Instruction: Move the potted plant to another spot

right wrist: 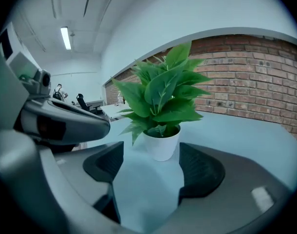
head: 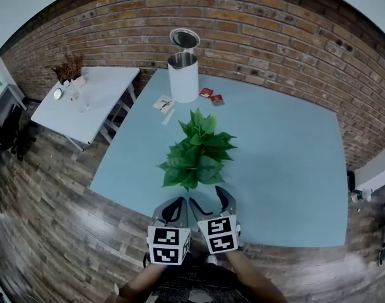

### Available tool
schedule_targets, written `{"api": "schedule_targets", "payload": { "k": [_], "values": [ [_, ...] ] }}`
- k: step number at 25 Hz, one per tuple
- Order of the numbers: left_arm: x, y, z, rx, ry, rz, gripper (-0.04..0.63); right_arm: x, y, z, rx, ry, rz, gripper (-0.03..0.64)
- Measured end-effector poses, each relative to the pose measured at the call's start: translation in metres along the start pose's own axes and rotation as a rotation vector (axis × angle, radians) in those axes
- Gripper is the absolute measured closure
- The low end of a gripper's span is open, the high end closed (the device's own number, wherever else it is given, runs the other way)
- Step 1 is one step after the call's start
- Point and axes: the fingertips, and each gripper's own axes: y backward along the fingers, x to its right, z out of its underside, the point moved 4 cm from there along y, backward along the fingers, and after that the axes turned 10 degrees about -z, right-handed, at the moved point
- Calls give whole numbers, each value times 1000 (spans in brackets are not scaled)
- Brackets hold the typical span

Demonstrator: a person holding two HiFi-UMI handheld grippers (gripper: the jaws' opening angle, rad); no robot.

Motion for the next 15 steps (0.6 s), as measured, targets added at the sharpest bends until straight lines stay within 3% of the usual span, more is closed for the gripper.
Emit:
{"api": "schedule_targets", "payload": {
  "k": [8,15],
  "values": [
    [-45,-20,-8,10,7,-42,598,12,-51,7,-29,-55,80,150],
    [-67,-38,-9,1,3,-13,598,23,-89,10,-52,-108,165,106]
  ]
}}
